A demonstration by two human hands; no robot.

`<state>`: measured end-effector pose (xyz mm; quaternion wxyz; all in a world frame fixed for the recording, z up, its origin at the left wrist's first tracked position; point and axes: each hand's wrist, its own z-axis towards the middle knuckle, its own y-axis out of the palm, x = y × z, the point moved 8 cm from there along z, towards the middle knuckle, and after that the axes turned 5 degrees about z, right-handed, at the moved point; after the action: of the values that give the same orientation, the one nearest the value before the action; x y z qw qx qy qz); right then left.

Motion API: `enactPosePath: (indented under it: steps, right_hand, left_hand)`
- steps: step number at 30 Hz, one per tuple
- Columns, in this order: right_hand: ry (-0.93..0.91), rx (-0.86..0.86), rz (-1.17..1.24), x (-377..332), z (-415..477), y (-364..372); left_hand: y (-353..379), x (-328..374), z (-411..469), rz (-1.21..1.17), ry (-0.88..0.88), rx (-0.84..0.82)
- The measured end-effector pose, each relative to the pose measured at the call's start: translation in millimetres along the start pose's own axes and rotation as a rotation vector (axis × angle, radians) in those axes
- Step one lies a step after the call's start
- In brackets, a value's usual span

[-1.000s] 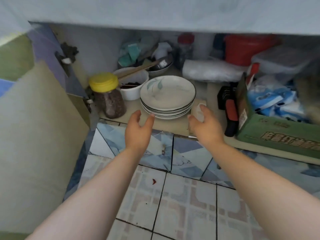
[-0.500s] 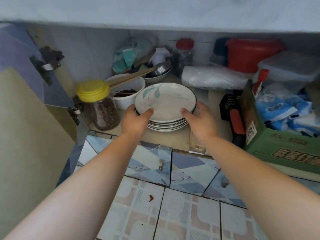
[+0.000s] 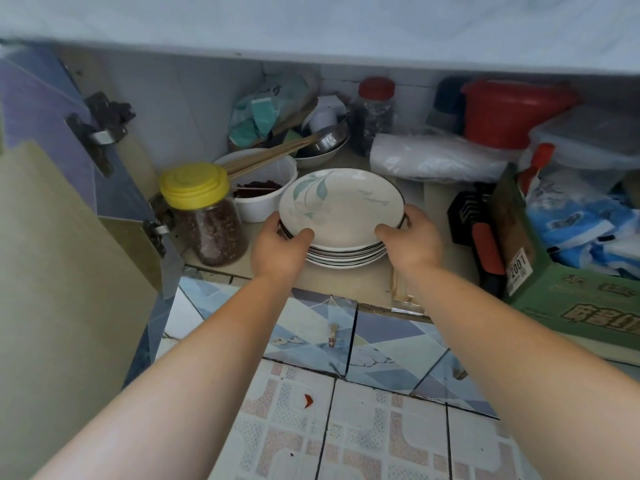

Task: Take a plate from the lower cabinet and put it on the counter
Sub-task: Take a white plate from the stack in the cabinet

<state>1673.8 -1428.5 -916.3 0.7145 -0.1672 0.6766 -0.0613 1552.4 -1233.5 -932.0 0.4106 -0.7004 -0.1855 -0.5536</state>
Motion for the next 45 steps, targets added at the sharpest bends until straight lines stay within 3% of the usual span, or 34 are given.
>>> enactPosePath:
  steps: [11, 28, 38, 45]
  right_hand:
    - [0.101, -0.002, 0.109, -5, -11, -5]
    - [0.0, 0.05, 0.43, -9, -76, -34]
    - [0.13, 0.001, 0.412, -41, -145, -56]
    - [0.253, 0.015, 0.37, -124, -233, -100]
  left_hand:
    - [-6, 5, -17, -0.075, 0.012, 0.003]
    - [-23, 9, -73, -0.311, 0.1, -0.042]
    - [-61, 21, -129, -0.268, -0.095, -0.074]
    - [-138, 84, -210, -0.285, -0.225, -0.108]
